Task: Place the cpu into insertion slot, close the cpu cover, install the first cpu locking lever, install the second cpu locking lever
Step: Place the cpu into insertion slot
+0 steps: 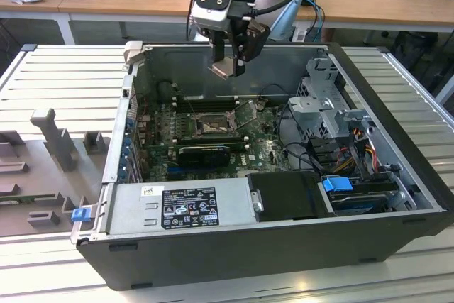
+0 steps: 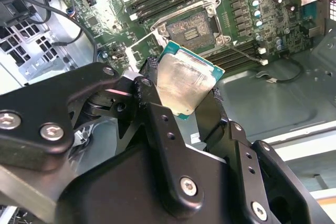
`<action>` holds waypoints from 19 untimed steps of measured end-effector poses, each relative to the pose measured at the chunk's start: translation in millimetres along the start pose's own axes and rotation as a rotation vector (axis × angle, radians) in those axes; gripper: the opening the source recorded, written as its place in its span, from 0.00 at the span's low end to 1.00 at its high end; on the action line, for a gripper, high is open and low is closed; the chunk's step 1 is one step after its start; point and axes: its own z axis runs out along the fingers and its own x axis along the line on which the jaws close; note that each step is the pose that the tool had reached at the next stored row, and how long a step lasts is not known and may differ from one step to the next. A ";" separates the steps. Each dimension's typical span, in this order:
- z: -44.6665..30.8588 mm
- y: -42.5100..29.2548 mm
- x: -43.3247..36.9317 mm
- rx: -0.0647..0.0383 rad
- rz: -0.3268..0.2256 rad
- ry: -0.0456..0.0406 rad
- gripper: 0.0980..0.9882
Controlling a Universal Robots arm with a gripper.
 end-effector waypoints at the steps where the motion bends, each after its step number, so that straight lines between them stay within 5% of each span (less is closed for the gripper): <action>1: 0.0 0.0 0.0 0.000 0.003 -0.0003 0.48; 14: 0.9 -0.1 0.0 -0.002 0.093 -0.0084 0.48; 19: 10.1 -0.9 -0.2 -0.002 0.146 -0.0132 0.48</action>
